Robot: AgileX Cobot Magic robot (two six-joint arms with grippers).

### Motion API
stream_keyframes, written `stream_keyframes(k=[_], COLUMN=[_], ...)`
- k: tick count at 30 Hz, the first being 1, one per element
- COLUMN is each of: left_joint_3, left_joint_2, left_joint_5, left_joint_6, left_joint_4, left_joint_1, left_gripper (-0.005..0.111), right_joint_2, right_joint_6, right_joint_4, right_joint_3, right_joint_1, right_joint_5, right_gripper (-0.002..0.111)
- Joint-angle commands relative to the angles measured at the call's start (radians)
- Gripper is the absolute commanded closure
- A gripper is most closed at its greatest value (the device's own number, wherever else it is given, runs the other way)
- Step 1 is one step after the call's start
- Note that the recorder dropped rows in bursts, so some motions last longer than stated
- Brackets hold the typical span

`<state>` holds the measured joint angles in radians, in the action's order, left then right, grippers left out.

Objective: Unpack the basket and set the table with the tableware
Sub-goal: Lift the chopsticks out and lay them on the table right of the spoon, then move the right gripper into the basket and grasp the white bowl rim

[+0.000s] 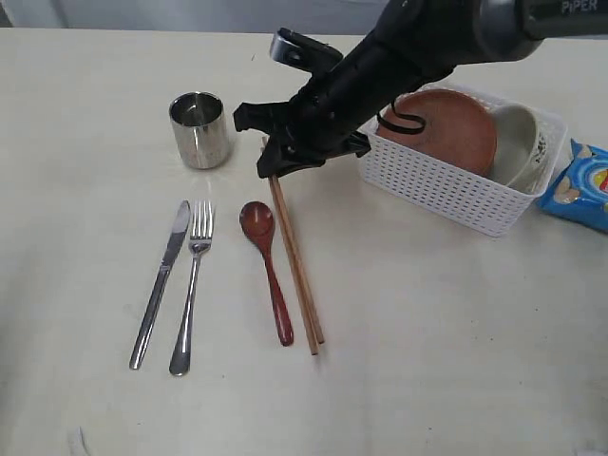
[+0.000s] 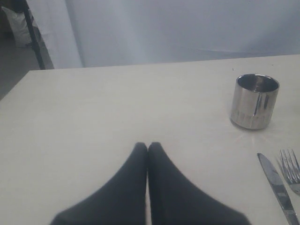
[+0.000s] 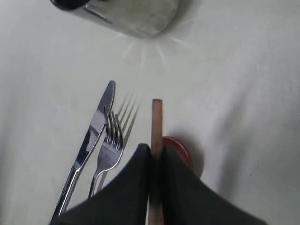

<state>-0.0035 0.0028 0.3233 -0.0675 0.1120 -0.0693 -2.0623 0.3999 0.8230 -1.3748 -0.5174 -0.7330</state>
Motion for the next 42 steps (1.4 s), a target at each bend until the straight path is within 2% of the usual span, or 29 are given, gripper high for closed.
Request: stream_keyframes(k=[1, 5, 7, 11, 14, 21, 27, 35, 42], left_joint_3=[0.003, 0.003, 0.003, 0.003, 0.003, 0.003, 0.003, 0.003, 0.003], left_joint_2=[-0.003, -0.003, -0.003, -0.003, -0.003, -0.003, -0.003, -0.003, -0.003], left_joint_5=[-0.001, -0.001, -0.001, -0.001, -0.001, -0.001, -0.001, -0.001, -0.001], left_joint_6=[0.000, 0.000, 0.000, 0.000, 0.000, 0.000, 0.000, 0.000, 0.000], left_joint_4=[-0.007, -0.007, -0.007, -0.007, -0.007, -0.007, -0.007, -0.007, -0.007], left_joint_1=[0.002, 0.002, 0.002, 0.002, 0.002, 0.002, 0.002, 0.002, 0.002], left_gripper=[0.107, 0.107, 0.107, 0.107, 0.107, 0.107, 0.107, 0.107, 0.107], right_joint_2=[-0.004, -0.004, -0.002, -0.001, 0.004, 0.085, 0.175, 0.173, 0.171], right_joint_6=[0.012, 0.012, 0.012, -0.021, -0.118, -0.352, -0.562, -0.584, -0.620], right_joint_4=[-0.017, -0.021, -0.029, -0.142, -0.288, -0.694, -1.126, -1.069, -1.120], right_joint_3=[-0.008, -0.008, -0.010, -0.053, -0.134, -0.286, -0.299, -0.278, -0.158], right_joint_1=[0.001, 0.001, 0.001, 0.001, 0.003, 0.003, 0.045, 0.235, 0.295], right_joint_5=[0.021, 0.021, 0.021, -0.029, -0.141, -0.373, -0.488, -0.488, -0.488], right_gripper=[0.097, 0.067, 0.061, 0.060, 0.060, 0.060, 0.060, 0.060, 0.060])
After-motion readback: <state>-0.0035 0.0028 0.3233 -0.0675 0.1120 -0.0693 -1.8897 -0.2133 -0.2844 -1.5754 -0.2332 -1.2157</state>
